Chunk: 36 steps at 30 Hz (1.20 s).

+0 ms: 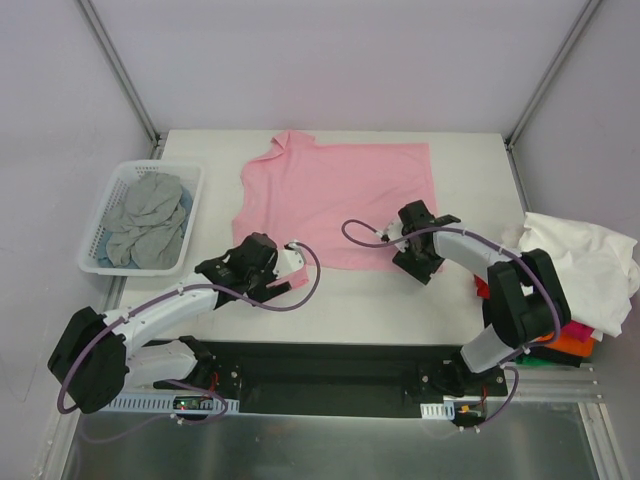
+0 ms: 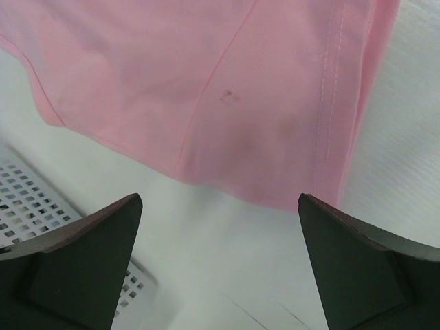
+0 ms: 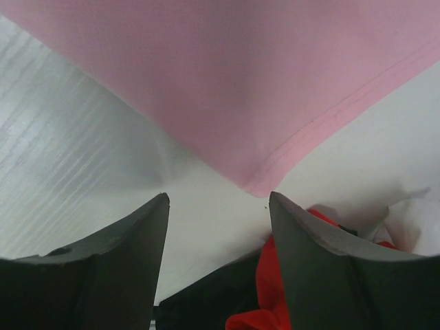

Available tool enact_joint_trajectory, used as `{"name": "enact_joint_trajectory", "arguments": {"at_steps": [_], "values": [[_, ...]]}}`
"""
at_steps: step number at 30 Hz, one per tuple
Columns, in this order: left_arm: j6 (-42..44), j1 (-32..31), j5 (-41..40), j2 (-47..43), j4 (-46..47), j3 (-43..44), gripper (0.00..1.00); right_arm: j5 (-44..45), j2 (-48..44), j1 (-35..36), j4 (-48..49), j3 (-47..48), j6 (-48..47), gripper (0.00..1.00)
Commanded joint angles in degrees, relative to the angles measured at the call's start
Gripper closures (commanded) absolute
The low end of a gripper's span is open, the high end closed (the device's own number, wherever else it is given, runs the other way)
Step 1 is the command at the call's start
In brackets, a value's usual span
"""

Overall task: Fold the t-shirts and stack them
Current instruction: Grap the side of the flattened tshirt closest away from the robot with both arms

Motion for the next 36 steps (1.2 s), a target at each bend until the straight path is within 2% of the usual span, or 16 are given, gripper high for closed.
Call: {"name": "enact_joint_trajectory", "arguments": {"at_steps": [1,9,23,36], "values": [[-2.05,0.26,2.52,-1.23,-0.13,-1.34,0.02,-4.15,2.43,-2.36,-0.04,2.29,-1.75,0.37],[-1.7,0.7,2.69,-1.93,1.02,-2.13,0.02,-5.65,5.95,-5.26,0.22,4.93,-4.04,0.42],[-1.53,0.79,1.46,-0.88,2.25,-2.48,0.02,-8.02,10.0,-8.69,-0.39,7.92,-5.62,0.45],[-1.17,0.88,-0.3,-4.3,1.9,-5.2,0.02,-16.19,10.79,-10.54,-3.03,7.48,-5.62,0.64]]}}
